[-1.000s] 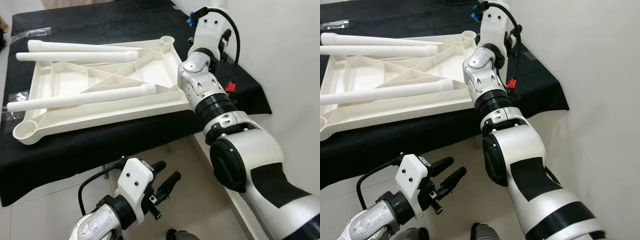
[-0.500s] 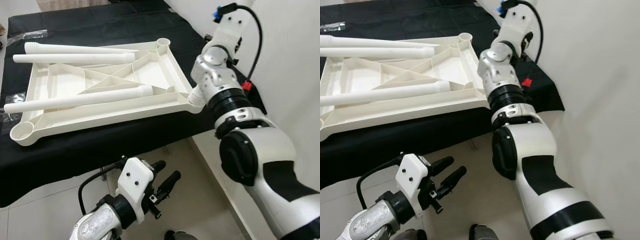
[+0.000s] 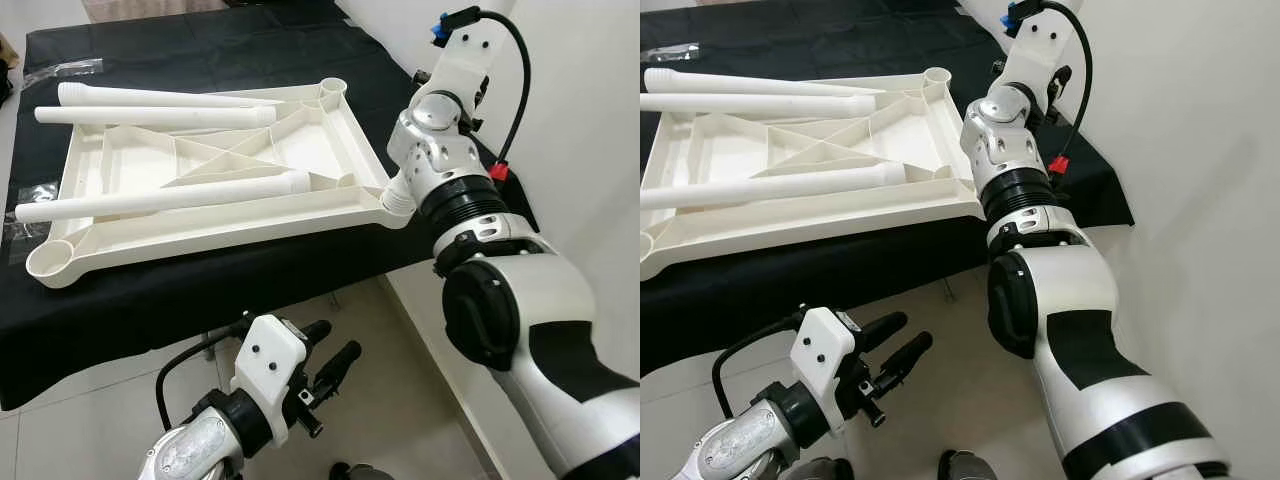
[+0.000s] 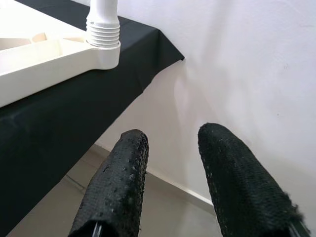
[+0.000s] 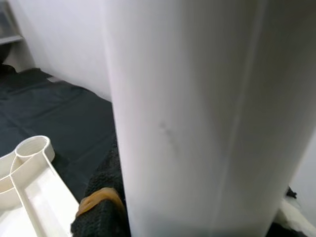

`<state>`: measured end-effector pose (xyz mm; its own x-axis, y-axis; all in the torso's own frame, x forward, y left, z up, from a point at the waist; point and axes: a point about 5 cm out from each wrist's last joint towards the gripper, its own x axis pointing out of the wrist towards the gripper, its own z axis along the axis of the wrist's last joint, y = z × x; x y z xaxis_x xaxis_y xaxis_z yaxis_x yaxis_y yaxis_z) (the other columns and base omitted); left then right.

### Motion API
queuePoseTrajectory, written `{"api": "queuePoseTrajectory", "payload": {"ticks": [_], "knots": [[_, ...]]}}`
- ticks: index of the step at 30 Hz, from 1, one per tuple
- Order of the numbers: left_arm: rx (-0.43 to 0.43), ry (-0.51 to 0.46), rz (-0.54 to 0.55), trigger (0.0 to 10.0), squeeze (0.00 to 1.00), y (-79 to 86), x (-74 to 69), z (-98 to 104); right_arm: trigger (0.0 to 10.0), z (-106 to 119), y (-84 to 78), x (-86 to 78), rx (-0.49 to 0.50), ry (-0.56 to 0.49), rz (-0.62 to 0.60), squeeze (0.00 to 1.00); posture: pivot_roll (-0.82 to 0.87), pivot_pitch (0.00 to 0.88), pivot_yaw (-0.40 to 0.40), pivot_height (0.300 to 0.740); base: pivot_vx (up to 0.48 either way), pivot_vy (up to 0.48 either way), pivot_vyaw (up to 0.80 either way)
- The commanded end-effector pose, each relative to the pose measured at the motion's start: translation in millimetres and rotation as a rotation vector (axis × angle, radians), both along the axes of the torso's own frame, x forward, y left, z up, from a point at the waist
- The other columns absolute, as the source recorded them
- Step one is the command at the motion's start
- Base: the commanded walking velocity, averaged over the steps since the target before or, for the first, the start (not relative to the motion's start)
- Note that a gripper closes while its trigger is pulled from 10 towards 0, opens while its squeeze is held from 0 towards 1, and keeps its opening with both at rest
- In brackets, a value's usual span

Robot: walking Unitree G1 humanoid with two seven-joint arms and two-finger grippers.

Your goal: Building children table

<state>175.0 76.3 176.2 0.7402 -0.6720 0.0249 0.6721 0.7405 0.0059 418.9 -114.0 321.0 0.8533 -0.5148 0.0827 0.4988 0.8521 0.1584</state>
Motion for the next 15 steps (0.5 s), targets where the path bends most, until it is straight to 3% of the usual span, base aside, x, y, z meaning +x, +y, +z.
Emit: {"api": "queuePoseTrajectory", "payload": {"ticks": [1, 4, 7, 11, 13, 15], "knots": [[0.014, 0.023, 0.009, 10.0, 0.00, 1.3, 0.1, -7, 10.0, -54, 10.3, -0.1, 0.022, 0.157, 0.042, 0.00, 0.08, 0.210, -0.088, 0.740, 0.000, 0.000, 0.00], [0.014, 0.023, 0.008, 10.0, 0.00, 1.3, 0.5, -7, 10.0, -48, 10.7, 0.3, 0.022, 0.128, 0.046, 0.00, 0.08, 0.208, -0.088, 0.740, 0.000, 0.000, 0.00], [0.014, 0.020, 0.007, 10.0, 0.00, 1.2, 1.5, -7, 10.0, -15, 3.6, 1.2, 0.034, 0.019, 0.033, 0.00, 0.08, 0.201, -0.088, 0.740, 0.000, 0.000, 0.00], [0.015, 0.018, 0.007, 10.0, 0.00, 1.3, 1.9, -7, 10.0, -9, 2.2, 1.2, 0.031, 0.002, 0.032, 0.00, 0.08, 0.201, -0.088, 0.740, 0.000, 0.000, 0.00], [0.013, 0.011, 0.008, 10.0, 0.00, 1.1, 4.2, -5, 10.0, 22, -5.2, 0.2, 0.071, -0.079, 0.046, 0.00, 0.07, 0.192, -0.086, 0.740, 0.000, 0.000, 0.00], [0.013, 0.010, 0.009, 10.0, 0.00, 0.9, 4.5, -5, 10.0, 30, -7.7, -0.6, 0.086, -0.103, 0.048, 0.00, 0.07, 0.192, -0.086, 0.740, 0.000, 0.000, 0.00]]}}
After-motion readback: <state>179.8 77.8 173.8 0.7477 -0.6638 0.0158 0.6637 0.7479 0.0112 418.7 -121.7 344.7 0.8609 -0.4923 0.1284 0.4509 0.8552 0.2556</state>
